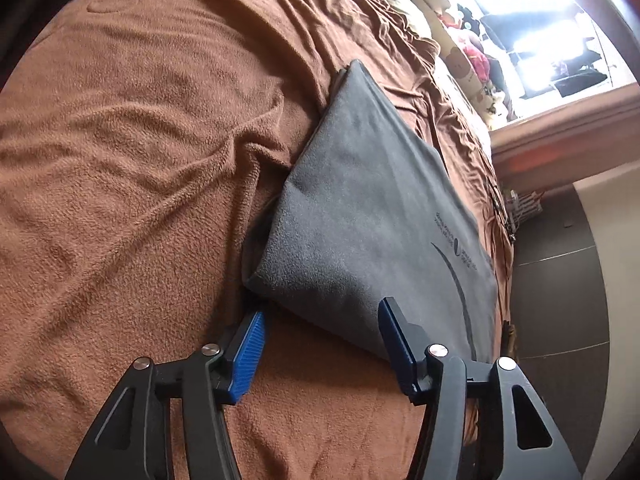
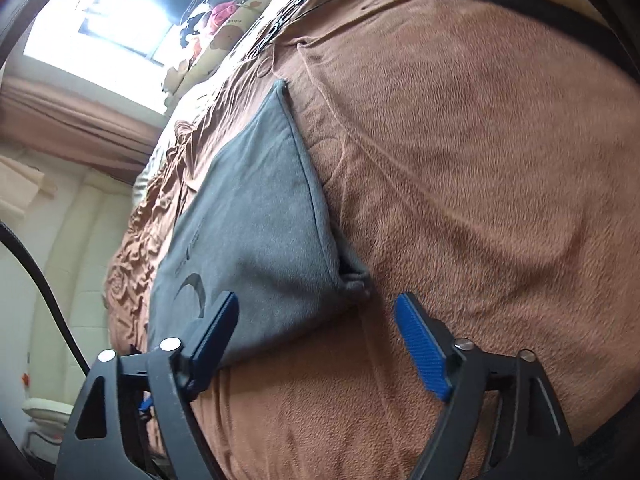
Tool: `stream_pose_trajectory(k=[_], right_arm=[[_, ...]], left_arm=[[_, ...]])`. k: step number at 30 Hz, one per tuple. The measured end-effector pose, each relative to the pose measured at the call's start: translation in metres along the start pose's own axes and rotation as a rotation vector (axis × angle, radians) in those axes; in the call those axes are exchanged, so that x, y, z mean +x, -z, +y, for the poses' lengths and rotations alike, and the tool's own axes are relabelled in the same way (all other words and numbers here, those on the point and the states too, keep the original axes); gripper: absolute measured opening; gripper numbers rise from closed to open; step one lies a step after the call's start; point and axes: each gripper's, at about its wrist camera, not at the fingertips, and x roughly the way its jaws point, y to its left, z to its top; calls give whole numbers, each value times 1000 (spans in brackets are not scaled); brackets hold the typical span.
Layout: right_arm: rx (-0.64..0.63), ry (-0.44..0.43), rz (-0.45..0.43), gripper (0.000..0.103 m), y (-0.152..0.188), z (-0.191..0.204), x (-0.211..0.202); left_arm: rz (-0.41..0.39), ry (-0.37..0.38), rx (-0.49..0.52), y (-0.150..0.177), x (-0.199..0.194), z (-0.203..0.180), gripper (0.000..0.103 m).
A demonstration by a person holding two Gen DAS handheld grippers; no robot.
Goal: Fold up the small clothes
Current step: 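Close both grippers on the edge of the folded bundle, then lift the bundle edge with both grippers and turn it over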
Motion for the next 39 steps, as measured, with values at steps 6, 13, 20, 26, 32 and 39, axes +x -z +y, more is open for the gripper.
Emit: stream_pose_trajectory(k=[6, 13, 20, 26, 32, 39], right_arm=[[50, -39, -2, 69, -2, -8, 10], [88, -31, -21, 61, 1, -13, 19], [88, -11, 1, 10, -2, -6, 30], [27, -4, -32, 2, -1, 9, 15], [7, -16, -42, 2, 5, 16, 2], [-31, -10, -6, 2, 19, 16, -13]], left_arm=[[-27, -7, -59, -6, 10, 13, 46], [-66, -20, -65, -12, 17, 15, 36], [-114, -6, -106, -13, 13, 23, 19], [-159, 22, -98, -11, -6, 25, 5], [-193, 58, -57, -13, -38, 15, 5], [-196, 48, -24, 0, -68, 18, 5]])
